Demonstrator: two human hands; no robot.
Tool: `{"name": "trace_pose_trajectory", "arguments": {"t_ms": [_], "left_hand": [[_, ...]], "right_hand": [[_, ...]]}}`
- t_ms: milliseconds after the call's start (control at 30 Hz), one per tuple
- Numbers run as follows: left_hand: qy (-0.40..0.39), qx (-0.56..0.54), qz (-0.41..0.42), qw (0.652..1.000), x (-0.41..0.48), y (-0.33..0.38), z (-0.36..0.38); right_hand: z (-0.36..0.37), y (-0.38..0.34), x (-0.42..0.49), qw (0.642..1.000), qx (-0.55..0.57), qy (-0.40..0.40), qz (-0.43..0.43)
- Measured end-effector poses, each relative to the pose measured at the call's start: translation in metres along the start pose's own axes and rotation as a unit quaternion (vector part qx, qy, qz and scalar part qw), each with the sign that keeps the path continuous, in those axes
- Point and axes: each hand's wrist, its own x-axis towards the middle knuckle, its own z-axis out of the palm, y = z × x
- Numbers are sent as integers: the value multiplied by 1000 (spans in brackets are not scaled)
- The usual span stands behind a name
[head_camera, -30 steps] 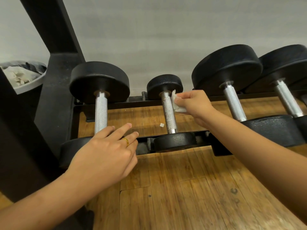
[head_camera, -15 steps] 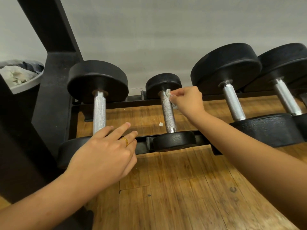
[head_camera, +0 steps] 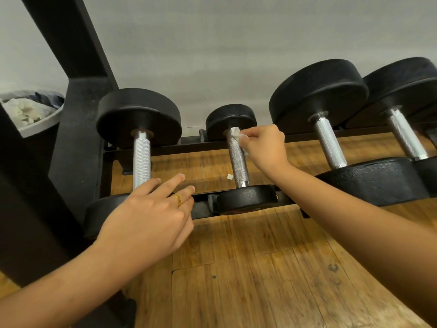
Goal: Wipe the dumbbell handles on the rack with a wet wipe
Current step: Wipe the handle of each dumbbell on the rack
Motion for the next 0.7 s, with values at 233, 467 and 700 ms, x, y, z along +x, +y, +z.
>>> {"name": "trace_pose_trajectory", "arguments": {"t_ms": [233,467,700], "left_hand": [[-12,-4,-4,1000,-1,-2,3],[-15,-2,-4,1000,-1,0,2],[-12,-3,-5,1000,0,-1,2]], "right_hand": [[-9,7,-11,999,-19,-39,-18],[-20,1,-21,994,-45,-104,-3],[-28,2,-31,992,-52,-119,9]]}}
